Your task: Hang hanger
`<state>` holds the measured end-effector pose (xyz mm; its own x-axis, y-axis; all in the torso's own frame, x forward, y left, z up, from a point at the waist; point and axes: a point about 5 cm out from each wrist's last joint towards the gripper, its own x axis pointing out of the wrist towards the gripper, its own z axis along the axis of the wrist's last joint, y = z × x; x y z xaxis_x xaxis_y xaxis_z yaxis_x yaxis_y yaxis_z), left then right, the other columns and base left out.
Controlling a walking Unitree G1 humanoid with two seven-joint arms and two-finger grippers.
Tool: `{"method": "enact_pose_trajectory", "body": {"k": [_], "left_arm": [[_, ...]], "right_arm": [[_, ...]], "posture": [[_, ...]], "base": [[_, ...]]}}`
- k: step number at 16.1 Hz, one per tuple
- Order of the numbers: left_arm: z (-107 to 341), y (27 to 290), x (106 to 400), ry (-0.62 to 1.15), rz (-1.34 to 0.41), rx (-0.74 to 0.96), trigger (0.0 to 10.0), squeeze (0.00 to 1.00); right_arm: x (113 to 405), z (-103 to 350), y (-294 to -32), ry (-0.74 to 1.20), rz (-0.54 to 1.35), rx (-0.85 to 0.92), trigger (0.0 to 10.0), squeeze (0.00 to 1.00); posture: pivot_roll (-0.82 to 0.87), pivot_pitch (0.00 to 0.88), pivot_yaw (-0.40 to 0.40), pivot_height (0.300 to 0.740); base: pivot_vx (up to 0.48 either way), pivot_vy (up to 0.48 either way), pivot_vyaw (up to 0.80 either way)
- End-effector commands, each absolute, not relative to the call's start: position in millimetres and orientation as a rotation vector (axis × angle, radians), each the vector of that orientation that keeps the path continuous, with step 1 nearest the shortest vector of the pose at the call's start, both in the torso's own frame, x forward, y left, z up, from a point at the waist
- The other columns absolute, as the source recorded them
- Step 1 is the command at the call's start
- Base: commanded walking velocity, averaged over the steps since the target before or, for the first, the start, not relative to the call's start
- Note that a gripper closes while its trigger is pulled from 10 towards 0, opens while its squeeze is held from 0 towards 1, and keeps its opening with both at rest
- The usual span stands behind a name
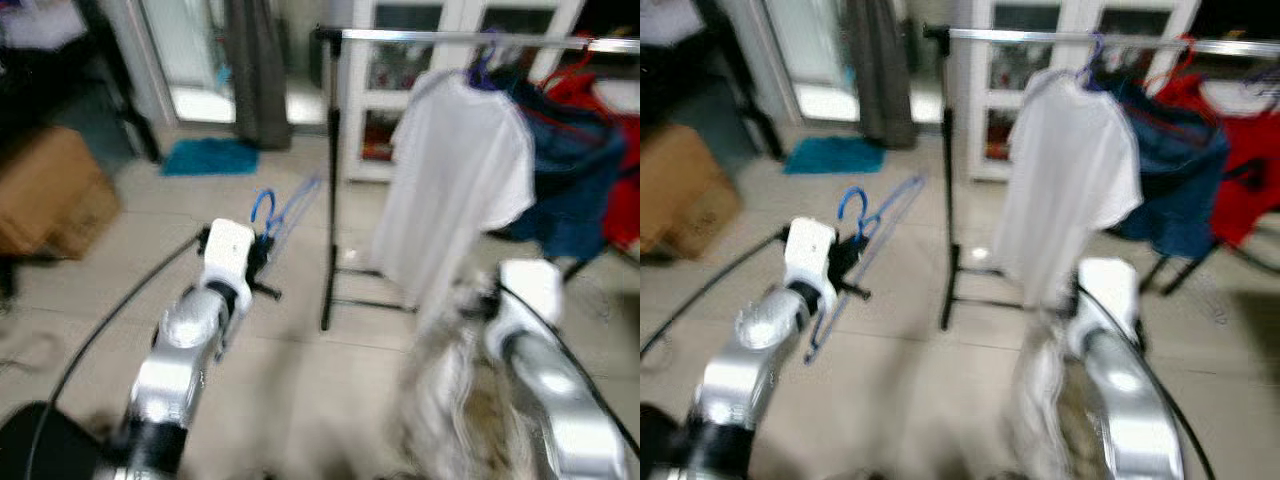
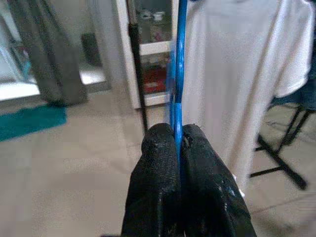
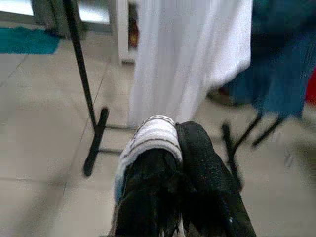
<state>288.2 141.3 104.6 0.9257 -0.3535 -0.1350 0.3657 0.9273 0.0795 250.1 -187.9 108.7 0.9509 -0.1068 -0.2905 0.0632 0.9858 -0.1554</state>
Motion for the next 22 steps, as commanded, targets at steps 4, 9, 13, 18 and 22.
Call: {"method": "enact_pose_trajectory", "body": {"k": [4,9,13,18,22], "left_arm": [[101.5,136.7,267.8,0.107,-0.401,0.166,10.0,0.0],[115.3,139.9,293.8,0.077,-0.365,0.117,10.0,0.0],[128.3,132.8,301.7,0.035,-0.368,0.075,10.0,0.0],[125.7,135.9,298.0,0.037,-0.373,0.092,10.0,0.0],[126.0,137.6,298.0,0.036,-0.364,0.094,10.0,0.0]], "right_arm": [[261.4,124.5,-174.3,0.248,-0.054,0.026,10.0,0.0],[252.6,117.7,-206.0,0.252,-0.25,0.002,10.0,0.0],[251.6,126.3,-205.1,0.211,-0.269,0.09,10.0,0.0],[254.3,125.1,-192.1,0.199,-0.225,0.058,10.0,0.0],[255.8,128.6,-188.9,0.181,-0.193,0.075,10.0,0.0]], "posture": [[-0.03,0.0,-0.064,0.74],[-0.07,0.0,0.01,0.74],[-0.07,0.0,0.016,0.74],[-0.06,0.0,-0.004,0.74],[-0.06,0.0,-0.01,0.74]], "base": [[0.0,0.0,-0.2],[0.0,0.0,-0.8],[0.213,0.0,-0.8],[0.337,0.0,-0.8],[0.336,0.0,-0.73]]}}
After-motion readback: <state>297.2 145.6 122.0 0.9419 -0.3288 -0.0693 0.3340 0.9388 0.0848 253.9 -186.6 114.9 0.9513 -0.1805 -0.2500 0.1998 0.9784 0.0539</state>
